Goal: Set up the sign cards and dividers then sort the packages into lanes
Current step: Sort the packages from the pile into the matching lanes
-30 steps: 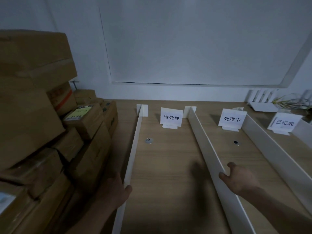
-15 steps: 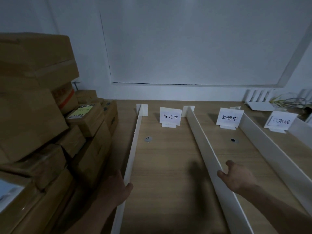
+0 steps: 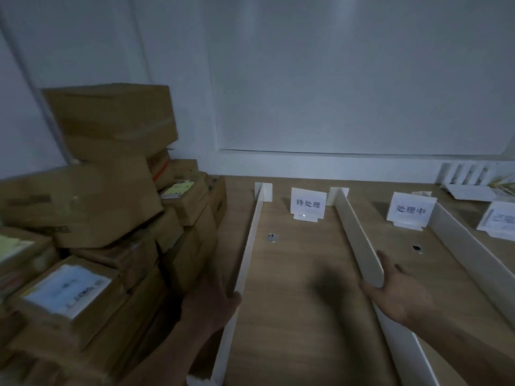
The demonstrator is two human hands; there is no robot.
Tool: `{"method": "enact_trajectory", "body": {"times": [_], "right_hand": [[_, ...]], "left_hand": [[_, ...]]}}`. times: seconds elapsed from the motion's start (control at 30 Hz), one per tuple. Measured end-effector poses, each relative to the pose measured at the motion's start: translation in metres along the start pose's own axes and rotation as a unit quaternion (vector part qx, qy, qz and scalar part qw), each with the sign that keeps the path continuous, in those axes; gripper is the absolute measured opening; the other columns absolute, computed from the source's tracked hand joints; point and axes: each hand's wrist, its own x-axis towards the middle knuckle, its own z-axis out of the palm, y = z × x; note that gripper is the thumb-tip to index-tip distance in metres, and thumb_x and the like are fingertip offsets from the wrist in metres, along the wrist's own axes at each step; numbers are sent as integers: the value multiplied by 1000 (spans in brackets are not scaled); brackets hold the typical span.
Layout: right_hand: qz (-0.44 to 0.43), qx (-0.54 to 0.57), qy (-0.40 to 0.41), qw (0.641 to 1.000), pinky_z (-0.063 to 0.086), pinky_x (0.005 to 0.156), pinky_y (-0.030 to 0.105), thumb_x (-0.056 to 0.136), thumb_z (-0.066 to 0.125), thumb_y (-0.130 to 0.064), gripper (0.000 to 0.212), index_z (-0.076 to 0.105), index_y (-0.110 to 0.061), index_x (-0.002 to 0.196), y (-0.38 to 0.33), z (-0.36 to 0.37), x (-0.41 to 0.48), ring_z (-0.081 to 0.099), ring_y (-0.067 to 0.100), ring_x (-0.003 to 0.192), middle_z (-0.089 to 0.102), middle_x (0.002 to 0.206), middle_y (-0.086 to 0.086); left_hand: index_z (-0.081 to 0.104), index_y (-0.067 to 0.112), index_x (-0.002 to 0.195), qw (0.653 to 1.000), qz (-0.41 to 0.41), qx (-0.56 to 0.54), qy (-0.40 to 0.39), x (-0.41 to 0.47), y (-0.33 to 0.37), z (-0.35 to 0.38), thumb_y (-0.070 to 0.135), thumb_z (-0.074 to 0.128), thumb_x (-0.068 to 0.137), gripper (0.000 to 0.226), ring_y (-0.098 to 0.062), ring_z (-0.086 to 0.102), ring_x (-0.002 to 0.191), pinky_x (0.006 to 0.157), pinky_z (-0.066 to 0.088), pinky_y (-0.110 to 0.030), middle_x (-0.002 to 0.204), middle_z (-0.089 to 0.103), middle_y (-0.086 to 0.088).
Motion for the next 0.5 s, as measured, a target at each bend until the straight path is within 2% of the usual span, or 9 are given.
{"method": "enact_trajectory", "body": {"times": [0.07,0.13,0.17,0.23,0.27,0.33,0.37,0.43,0.5], "right_hand": [[-62,48,18,997,47,102,41,90,60,-58,90,10,-33,159,-38,-14,-9,54,35,128,45,153,9],[-123,82,36,988,46,101,39,91,63,-53,86,15,-33,159,-77,-26,-23,57,32,125,43,156,4],[-150,86,40,984,48,98,39,90,62,-55,86,15,-34,159,-94,-30,-29,60,29,122,41,158,2],[-192,86,45,977,51,92,38,89,57,-62,87,15,-34,159,-125,-39,-43,62,25,117,40,159,0],[-213,91,48,972,51,91,38,89,57,-62,86,16,-33,159,-140,-44,-49,61,24,119,42,157,0],[-242,104,43,964,47,96,37,91,58,-58,84,20,-28,159,-171,-54,-63,53,25,130,43,156,2],[-252,108,38,961,45,100,37,91,57,-59,84,20,-27,159,-185,-59,-70,48,25,136,41,157,2],[-270,118,25,955,42,108,39,84,52,-69,92,18,-28,160,-213,-66,-81,42,26,142,37,161,3],[-281,137,14,950,43,109,41,81,49,-75,96,17,-30,160,-240,-69,-88,44,28,140,38,161,4]], "left_hand": [[41,21,138,999,8,1,31,-6,2,-25,59,45,96,57,-13,62,101,74,43,-24,117,62,1],[34,19,148,998,-5,-2,58,-19,4,-63,59,47,94,68,-21,55,124,90,45,-33,140,52,-4],[34,19,147,994,7,2,105,-26,5,-83,58,47,93,68,-25,56,124,94,48,-36,140,53,-7],[40,15,136,979,44,34,195,-44,0,-118,58,41,95,60,-28,69,101,81,56,-38,119,66,-13],[40,15,136,976,51,44,206,-54,-5,-135,59,39,97,59,-27,69,98,79,57,-37,117,67,-12],[35,21,143,988,-4,14,154,-69,-14,-171,61,46,94,64,-26,60,112,90,52,-40,130,57,-6],[34,23,142,989,-30,5,144,-74,-24,-184,63,50,91,66,-26,58,113,91,52,-40,131,56,-5],[37,23,140,984,-49,-3,169,-81,-44,-211,66,52,87,70,-27,58,113,88,53,-39,132,55,-4],[40,22,140,979,-57,-11,195,-88,-63,-235,66,54,86,71,-27,55,118,91,51,-38,135,52,-4]]}}
